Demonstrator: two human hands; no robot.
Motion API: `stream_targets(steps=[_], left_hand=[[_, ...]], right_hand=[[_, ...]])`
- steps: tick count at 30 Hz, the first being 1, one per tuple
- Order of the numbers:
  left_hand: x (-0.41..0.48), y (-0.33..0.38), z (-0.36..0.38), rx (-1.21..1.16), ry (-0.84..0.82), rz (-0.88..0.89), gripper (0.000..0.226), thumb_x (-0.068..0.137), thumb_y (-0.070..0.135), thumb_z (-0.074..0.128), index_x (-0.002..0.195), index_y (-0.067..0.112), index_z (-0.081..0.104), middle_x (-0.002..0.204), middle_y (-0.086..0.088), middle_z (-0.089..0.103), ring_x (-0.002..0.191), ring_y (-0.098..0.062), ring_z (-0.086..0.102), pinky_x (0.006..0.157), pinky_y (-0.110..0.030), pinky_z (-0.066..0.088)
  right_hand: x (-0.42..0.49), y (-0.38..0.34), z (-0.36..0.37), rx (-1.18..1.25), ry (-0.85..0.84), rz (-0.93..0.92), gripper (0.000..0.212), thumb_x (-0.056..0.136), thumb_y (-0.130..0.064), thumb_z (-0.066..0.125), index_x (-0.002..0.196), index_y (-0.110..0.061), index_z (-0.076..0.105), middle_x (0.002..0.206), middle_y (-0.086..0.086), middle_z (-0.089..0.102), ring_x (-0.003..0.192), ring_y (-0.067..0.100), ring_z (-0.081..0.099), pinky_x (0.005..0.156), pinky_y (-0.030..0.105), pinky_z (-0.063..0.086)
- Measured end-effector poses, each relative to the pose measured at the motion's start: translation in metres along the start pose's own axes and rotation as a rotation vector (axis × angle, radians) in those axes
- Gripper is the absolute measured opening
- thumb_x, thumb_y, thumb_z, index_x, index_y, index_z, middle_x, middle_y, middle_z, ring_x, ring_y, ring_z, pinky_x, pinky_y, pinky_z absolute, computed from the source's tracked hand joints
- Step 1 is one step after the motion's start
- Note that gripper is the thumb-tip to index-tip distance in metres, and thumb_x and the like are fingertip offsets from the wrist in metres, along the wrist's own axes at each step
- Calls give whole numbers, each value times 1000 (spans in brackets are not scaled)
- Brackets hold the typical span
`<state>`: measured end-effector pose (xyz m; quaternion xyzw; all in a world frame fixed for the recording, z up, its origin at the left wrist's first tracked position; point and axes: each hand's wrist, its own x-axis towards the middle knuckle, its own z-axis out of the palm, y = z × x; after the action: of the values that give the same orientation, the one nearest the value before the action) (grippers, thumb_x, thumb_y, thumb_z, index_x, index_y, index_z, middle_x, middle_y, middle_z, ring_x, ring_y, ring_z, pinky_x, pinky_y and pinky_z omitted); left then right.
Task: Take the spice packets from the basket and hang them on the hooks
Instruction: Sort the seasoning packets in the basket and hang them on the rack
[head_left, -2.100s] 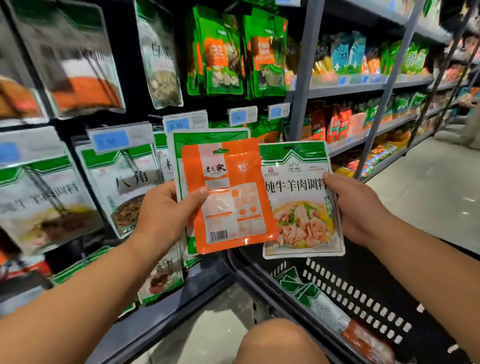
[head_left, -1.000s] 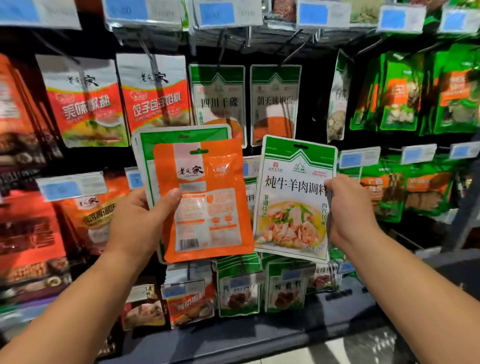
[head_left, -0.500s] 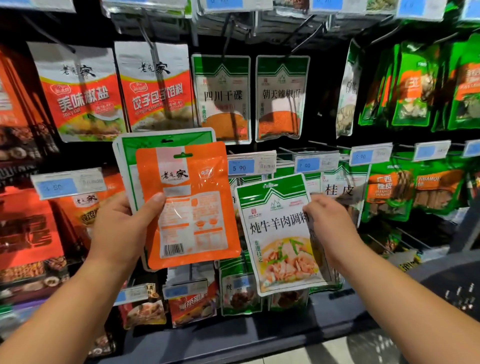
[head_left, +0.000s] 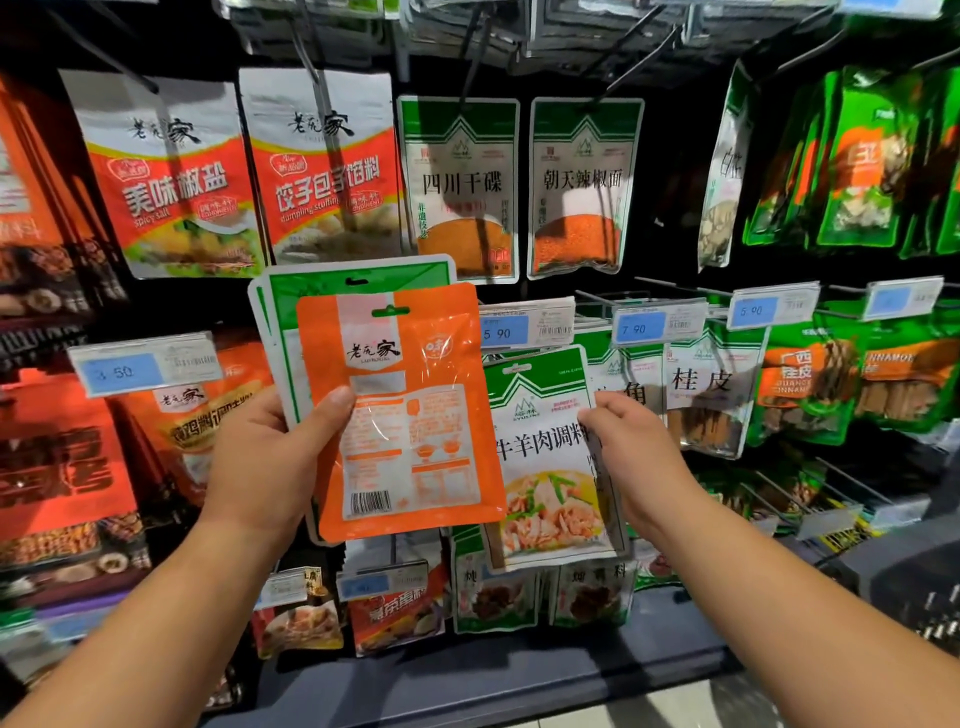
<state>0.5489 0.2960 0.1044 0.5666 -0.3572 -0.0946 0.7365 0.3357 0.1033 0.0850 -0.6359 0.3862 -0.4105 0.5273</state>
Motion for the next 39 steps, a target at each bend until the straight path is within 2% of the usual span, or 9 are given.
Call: stream_targets(steps=[6, 7, 8, 9, 15, 22, 31, 37, 39], left_hand=[[0, 0, -2, 26, 2, -11, 11, 94, 16, 67, 101, 13, 75, 101, -4, 80, 91, -26, 78, 82, -48, 60], [1, -1, -2, 31, 2, -8, 12, 95, 15, 67, 103, 11, 75, 101, -4, 80, 91, -25, 78, 82, -47, 60], [1, -1, -2, 32, 2, -5, 13, 95, 15, 67, 104, 10, 74, 102, -4, 80, 91, -26, 78, 82, -47, 61], [1, -1, -1, 31, 1, -1, 14, 95, 15, 66, 105, 9, 74, 102, -4, 80, 92, -26, 78, 81, -46, 61], [3, -3, 6, 30, -16, -15, 11, 94, 15, 67, 102, 15, 75, 99, -1, 80, 90, -24, 78, 78, -44, 62], [4, -6, 5, 30, -34, -35, 22, 84, 27, 71, 102, 15, 75, 102, -5, 80, 93, -27, 78, 85, -53, 60], [6, -7, -4, 49, -12, -35, 20, 89, 23, 70, 105, 12, 75, 103, -5, 80, 94, -27, 77, 86, -53, 60], [6, -6, -5, 52, -26, -15, 20, 88, 24, 69, 104, 12, 75, 102, -3, 80, 92, -23, 78, 80, -45, 62], [7, -6, -5, 47, -34, -7, 15, 89, 22, 69, 101, 14, 75, 100, -1, 80, 92, -23, 78, 77, -43, 63]], right_hand=[[6, 7, 6, 79, -25, 12, 34, 104, -17, 55, 132, 1, 57, 142, 16, 57, 128, 30, 52, 108, 40, 37], [6, 6, 7, 100, -29, 5, 24, 104, -19, 55, 118, 0, 61, 148, 20, 41, 142, 28, 23, 100, 38, 39], [7, 6, 9, 115, -47, -2, 19, 104, -19, 55, 102, -1, 59, 100, -7, 40, 99, 13, 30, 91, 36, 40], [8, 7, 10, 132, -58, -13, 18, 104, -20, 55, 96, -4, 57, 99, 8, 58, 98, 15, 39, 86, 34, 39], [18, 12, 17, 112, -50, -41, 13, 103, -23, 57, 110, -15, 66, 149, -1, 52, 140, 19, 45, 116, 37, 30], [26, 15, 26, 120, -48, -71, 47, 104, -23, 57, 149, -12, 49, 155, -1, 46, 137, 12, 42, 107, 30, 29], [31, 20, 33, 172, 71, -19, 47, 96, -29, 63, 138, -8, 59, 143, 1, 58, 136, 25, 50, 119, 50, 36], [42, 21, 39, 53, 54, -53, 12, 102, -24, 58, 109, -18, 65, 112, -5, 59, 108, 14, 53, 98, 32, 38], [45, 20, 41, 23, 44, -81, 17, 100, -19, 57, 85, -14, 57, 77, 3, 52, 72, 17, 47, 71, 31, 34]])
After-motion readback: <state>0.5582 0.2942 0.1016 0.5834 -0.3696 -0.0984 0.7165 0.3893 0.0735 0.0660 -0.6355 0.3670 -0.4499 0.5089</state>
